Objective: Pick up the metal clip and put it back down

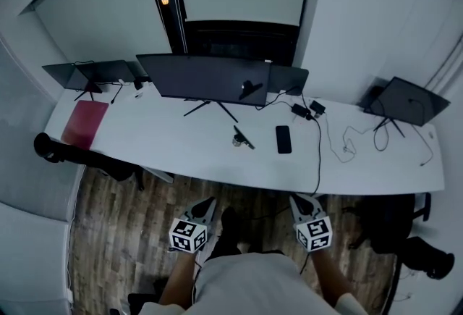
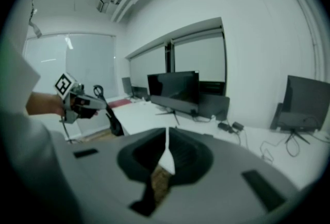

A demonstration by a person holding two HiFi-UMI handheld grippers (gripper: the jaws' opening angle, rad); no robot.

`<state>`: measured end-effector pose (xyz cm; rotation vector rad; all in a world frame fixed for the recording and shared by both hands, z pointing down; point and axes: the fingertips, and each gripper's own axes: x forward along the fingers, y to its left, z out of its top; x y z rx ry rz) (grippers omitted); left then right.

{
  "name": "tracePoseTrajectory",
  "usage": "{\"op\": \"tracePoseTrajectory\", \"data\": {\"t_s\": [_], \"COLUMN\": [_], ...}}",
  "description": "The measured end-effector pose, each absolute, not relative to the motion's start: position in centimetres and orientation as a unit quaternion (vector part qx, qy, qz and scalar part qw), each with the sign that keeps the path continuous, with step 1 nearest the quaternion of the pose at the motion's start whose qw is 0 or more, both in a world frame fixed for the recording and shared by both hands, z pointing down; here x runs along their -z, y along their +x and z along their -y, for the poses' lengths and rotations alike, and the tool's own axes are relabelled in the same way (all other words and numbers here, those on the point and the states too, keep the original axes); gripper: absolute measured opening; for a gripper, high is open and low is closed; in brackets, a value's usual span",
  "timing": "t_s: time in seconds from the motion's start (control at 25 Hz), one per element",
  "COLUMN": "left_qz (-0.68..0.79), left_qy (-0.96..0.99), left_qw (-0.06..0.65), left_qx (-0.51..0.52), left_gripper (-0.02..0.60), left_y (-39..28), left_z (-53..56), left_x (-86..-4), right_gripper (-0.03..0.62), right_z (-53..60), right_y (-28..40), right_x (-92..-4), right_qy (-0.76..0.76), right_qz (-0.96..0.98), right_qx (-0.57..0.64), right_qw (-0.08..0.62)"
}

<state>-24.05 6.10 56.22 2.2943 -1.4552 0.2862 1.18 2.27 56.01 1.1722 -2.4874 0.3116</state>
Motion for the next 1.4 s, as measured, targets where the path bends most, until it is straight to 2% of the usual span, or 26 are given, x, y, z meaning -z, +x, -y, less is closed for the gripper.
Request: {"op": "tracePoseTrajectory", "data": {"t_s": [0.24,0.6,1.4], "left_qz": [0.494,0.448,0.395], "left_qy": [0.833,0.831,0.786], "left_qw": [0.222,0.29,0.468], "left_qx": [-0.113,-0.159,-0.087], "left_gripper": [0.034,0.034,0.034], "left_y": [-24.8,-26.5,-30.0], "left_z": [-1.0,5.5,16.4], "left_x": [-57.2,-61.9,-69.9], "right_gripper": [0.035,0.035,0.035], "right_z": [1.7,6.5,12.7], "right_y": [-0.3,-3.7,-10.7], "right_x": [-56.4,-58.8,-64.6], "right_qy": [0.434,0.445,0.456], "right_qz": [0.872,0.855,0.82], "right_qx": [-0.121,-0.16,-0.24], "right_qw": [0.19,0.215,0.251]}}
